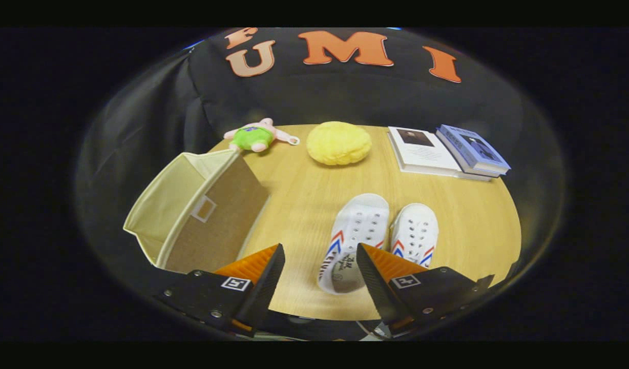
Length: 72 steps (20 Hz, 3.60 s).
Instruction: Open the storage box then place both shoes into the box .Put the left shoe in first, then the right shoe, with the right side of both shoes facing outward in a uniform manner.
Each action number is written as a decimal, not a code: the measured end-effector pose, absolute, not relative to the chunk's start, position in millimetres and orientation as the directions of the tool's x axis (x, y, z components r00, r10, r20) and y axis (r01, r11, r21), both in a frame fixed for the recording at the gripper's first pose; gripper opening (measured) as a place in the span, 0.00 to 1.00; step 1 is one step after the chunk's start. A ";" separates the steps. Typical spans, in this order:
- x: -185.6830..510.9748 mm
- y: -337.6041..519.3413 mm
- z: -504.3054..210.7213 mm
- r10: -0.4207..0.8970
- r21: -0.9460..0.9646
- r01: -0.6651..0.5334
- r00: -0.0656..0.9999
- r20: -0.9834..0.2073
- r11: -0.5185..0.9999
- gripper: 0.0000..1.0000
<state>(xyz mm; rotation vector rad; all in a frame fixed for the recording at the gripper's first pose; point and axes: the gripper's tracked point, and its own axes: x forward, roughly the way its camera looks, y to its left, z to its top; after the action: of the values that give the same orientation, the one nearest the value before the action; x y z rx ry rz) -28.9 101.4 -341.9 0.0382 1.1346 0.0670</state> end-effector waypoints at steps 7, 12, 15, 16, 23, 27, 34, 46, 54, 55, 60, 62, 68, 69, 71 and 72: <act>-40.7 65.8 -391.4 0.104 0.118 0.026 0.314 -0.944 0.993 0.77; -48.8 57.0 -421.6 0.134 0.164 0.104 0.245 -0.960 0.981 0.64; -43.4 60.5 -433.0 0.155 0.195 0.159 0.235 -0.959 0.968 0.54; -42.5 64.0 -438.1 0.167 0.205 0.162 0.224 -0.960 0.965 0.51; -41.3 66.1 -436.9 0.184 0.236 0.197 0.248 -0.951 0.952 0.37; -38.5 65.7 -430.9 0.180 0.251 0.264 0.266 -0.947 0.931 0.13; -10.6 96.1 -389.3 0.238 0.346 0.282 0.354 -0.904 0.895 0.12; 32.8 206.5 -267.3 0.382 0.489 0.089 0.510 -0.771 0.868 0.12; 34.0 283.8 -260.4 0.468 0.523 -0.031 0.492 -0.734 0.852 0.12; 32.1 290.3 -264.9 0.469 0.513 -0.049 0.488 -0.736 0.857 0.12; 26.5 313.2 -291.3 0.449 0.451 -0.113 0.460 -0.766 0.885 0.12; 26.9 315.0 -304.8 0.423 0.410 -0.135 0.464 -0.779 0.902 0.12; 8.7 334.7 -329.6 0.423 0.362 -0.220 0.399 -0.813 0.906 0.18; 7.0 340.2 -327.7 0.441 0.381 -0.224 0.387 -0.810 0.897 0.22; 10.1 348.7 -318.0 0.482 0.438 -0.203 0.410 -0.774 0.876 0.28; 11.4 348.9 -312.0 0.507 0.473 -0.190 0.418 -0.754 0.860 0.35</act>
<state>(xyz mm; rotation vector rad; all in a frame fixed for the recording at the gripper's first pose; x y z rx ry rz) 11.4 348.9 -312.0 0.3390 1.0544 0.4480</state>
